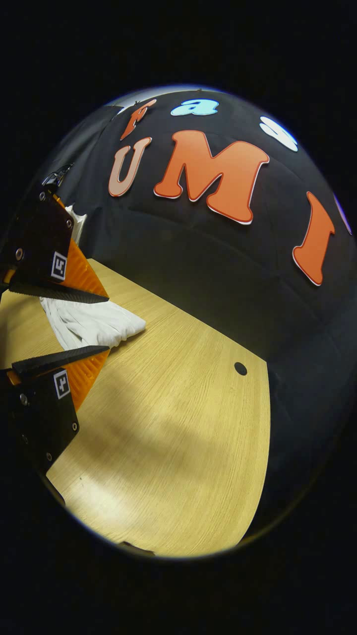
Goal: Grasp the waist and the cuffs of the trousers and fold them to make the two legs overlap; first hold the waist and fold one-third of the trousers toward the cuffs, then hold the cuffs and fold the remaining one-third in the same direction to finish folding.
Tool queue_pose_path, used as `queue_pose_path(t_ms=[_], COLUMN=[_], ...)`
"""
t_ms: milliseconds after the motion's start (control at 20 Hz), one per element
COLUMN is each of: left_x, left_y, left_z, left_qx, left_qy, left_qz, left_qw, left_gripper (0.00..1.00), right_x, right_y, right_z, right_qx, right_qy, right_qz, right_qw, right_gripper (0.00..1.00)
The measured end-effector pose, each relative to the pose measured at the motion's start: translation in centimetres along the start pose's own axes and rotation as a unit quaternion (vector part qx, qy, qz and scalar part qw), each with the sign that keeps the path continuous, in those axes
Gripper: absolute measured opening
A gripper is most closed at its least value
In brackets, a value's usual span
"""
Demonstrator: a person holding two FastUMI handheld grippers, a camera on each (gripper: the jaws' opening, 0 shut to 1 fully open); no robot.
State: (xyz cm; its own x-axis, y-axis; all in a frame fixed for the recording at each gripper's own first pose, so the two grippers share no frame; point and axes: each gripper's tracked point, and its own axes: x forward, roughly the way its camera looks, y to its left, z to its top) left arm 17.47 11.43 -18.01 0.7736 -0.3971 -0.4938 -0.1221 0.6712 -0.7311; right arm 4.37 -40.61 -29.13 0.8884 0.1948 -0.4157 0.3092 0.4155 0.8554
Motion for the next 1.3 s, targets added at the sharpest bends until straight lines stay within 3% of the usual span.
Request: queue_pose_path(t_ms=[600,650,700,750,800,850,900,950,1000,1050,1300], left_x=[7.8,8.5,8.9,9.4,9.8,10.4,11.1,11.7,12.1,12.7,13.9], left_y=[-10.5,-11.2,-12.0,-12.7,-13.4,-14.3,-15.1,-15.9,-16.6,-17.3,-18.4], left_z=[-6.5,-7.1,-7.9,-8.7,-9.6,-10.6,-11.6,-12.8,-14.1,-15.8,-25.5], left_qx=[0.036,0.039,0.043,0.049,0.054,0.059,0.065,0.072,0.080,0.089,0.150], left_qy=[0.053,0.057,0.061,0.068,0.073,0.080,0.084,0.092,0.099,0.109,0.198], left_qz=[-0.009,-0.010,-0.012,-0.013,-0.015,-0.017,-0.018,-0.020,-0.022,-0.023,-0.042], left_qw=[0.998,0.998,0.997,0.996,0.996,0.995,0.994,0.993,0.992,0.990,0.968], left_gripper=[0.13,0.13,0.13,0.13,0.13,0.13,0.11,0.13,0.13,0.13,0.13], right_x=[-2.4,-2.6,-2.6,-2.5,-2.6,-2.6,-2.7,-2.6,-2.7,-2.8,-2.7], right_y=[-4.5,-4.9,-5.1,-5.3,-5.5,-5.8,-6.0,-6.1,-6.1,-6.3,-6.8], right_z=[3.0,3.2,3.5,3.7,3.9,4.1,4.2,4.3,4.4,4.4,4.6], right_qx=[-0.004,-0.004,-0.007,-0.013,-0.019,-0.027,-0.034,-0.040,-0.045,-0.050,-0.065], right_qy=[-0.005,-0.004,-0.003,-0.002,0.000,0.002,0.005,0.009,0.014,0.017,0.033], right_qz=[-0.013,-0.013,-0.015,-0.015,-0.017,-0.017,-0.017,-0.016,-0.015,-0.015,-0.014], right_qw=[1.000,1.000,1.000,1.000,1.000,1.000,0.999,0.999,0.999,0.998,0.997], right_gripper=[0.51,0.40,0.40,0.51,0.53,0.46,0.58,0.61,0.52,0.66,0.77])
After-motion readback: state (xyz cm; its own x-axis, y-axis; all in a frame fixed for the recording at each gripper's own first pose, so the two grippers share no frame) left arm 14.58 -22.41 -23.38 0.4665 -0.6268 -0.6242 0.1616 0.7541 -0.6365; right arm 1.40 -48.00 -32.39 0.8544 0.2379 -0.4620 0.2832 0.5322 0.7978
